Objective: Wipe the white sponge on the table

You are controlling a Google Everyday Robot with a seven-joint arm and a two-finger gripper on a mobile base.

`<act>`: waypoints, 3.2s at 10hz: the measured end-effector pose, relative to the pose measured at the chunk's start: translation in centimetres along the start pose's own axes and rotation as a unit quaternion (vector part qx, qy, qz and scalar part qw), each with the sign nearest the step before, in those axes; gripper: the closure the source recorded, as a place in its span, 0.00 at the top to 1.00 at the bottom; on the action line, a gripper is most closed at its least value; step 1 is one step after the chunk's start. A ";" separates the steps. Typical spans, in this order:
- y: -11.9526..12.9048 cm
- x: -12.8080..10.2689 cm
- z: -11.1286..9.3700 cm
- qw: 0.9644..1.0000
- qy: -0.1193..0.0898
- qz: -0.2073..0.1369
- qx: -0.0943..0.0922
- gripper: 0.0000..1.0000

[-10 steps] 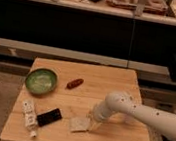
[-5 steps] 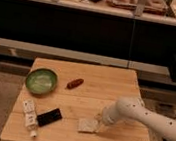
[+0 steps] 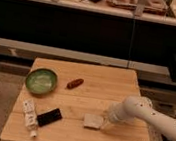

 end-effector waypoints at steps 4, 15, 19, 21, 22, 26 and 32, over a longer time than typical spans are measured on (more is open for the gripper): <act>-3.2 -1.3 0.6 1.000 0.004 -0.007 -0.004 0.05; -5.0 -9.3 6.9 0.991 -0.029 -0.105 -0.075 0.05; -0.7 -10.2 6.7 0.983 -0.020 -0.150 -0.107 0.05; 1.3 -10.4 5.3 0.980 -0.006 -0.169 -0.107 0.05; 2.1 -10.2 5.0 0.979 -0.001 -0.173 -0.109 0.05; 5.4 -7.9 3.9 0.981 0.010 -0.153 -0.116 0.05; 2.9 -2.1 -0.3 0.994 0.024 -0.081 -0.064 0.05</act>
